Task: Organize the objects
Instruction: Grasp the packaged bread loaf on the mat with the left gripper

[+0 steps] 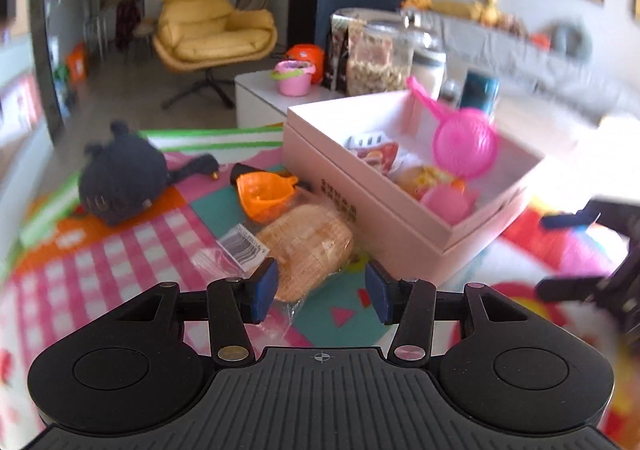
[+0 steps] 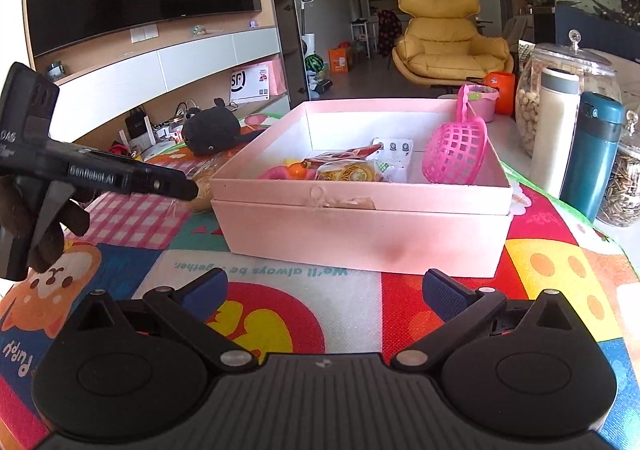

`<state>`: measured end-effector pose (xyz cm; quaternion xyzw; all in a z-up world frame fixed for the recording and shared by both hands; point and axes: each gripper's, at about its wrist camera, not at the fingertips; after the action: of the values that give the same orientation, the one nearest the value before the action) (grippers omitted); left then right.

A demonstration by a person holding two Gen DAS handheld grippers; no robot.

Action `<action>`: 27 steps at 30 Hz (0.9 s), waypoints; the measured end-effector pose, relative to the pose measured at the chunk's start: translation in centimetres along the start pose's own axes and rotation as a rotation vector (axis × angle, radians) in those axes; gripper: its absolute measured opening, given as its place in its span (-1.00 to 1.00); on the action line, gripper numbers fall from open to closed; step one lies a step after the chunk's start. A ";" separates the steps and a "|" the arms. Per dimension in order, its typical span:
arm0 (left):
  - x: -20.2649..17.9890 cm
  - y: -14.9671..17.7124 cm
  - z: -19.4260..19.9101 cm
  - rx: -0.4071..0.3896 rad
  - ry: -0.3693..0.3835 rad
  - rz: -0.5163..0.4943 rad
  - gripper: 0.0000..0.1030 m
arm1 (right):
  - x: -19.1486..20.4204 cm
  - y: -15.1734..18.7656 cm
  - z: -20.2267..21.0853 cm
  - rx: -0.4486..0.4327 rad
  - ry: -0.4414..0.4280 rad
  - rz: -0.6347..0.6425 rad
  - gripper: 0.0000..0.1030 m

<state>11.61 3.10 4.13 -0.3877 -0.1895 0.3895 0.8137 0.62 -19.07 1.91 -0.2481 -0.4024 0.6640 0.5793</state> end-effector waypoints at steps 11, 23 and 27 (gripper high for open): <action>3.6 -2.9 -1.9 -0.053 -0.060 0.143 0.01 | -0.1 0.1 0.1 -0.002 -0.003 -0.012 1.00; 7.6 -1.0 -2.3 0.027 0.174 0.416 -0.10 | -0.6 0.1 0.2 0.002 -0.020 -0.039 1.00; 5.5 0.8 0.7 0.025 0.218 0.351 -0.13 | -0.7 0.1 0.0 0.008 -0.018 -0.048 1.00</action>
<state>14.28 8.05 4.00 -0.4444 -0.0249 0.4835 0.7537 0.71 -19.72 1.77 -0.2299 -0.4108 0.6538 0.5924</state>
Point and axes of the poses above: each gripper's, at about its wrist camera, not at the fingertips, and z roughly against the way its jaws point, x to its left, y to its underside
